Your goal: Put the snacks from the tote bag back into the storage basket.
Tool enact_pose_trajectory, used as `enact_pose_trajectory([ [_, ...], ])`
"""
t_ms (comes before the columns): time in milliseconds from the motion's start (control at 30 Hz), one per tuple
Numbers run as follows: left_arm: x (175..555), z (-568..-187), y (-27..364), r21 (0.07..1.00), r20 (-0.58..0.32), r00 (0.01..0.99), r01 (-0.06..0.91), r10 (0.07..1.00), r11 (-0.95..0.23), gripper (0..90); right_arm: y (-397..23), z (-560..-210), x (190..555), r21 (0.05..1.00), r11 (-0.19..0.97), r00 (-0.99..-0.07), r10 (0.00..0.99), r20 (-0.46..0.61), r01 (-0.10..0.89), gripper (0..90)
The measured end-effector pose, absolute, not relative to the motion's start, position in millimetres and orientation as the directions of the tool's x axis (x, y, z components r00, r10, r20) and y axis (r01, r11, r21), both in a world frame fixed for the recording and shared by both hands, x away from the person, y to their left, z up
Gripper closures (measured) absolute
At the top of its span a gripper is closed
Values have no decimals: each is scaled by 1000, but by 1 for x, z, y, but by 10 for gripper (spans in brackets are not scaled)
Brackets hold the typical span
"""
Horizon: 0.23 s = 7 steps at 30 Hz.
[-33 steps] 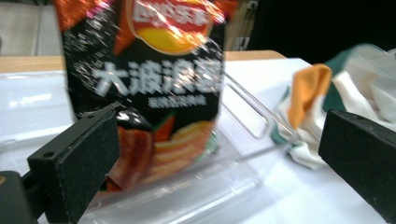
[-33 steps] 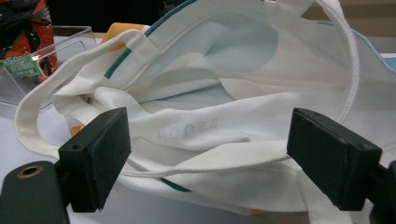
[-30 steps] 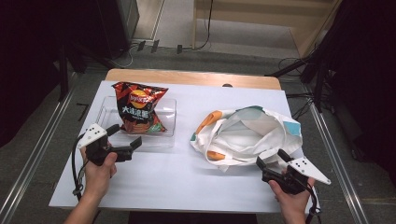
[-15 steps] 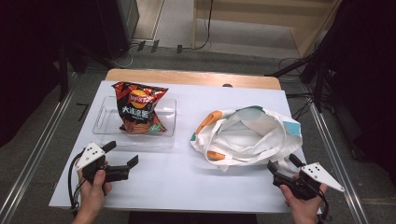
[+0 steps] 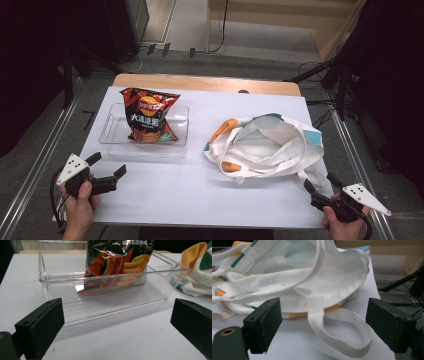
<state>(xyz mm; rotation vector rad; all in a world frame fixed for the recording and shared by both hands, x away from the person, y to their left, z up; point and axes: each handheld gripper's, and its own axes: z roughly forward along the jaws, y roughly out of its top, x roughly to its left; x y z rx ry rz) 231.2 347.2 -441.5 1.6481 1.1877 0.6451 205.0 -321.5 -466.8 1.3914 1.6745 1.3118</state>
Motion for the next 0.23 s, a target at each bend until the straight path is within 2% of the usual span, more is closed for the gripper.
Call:
enact_pose_trajectory([
  [233,235,-449,349,901,-119,379,429,918,-61,0,-339,-481,210,908,-78,-261,945,199,411,138],
])
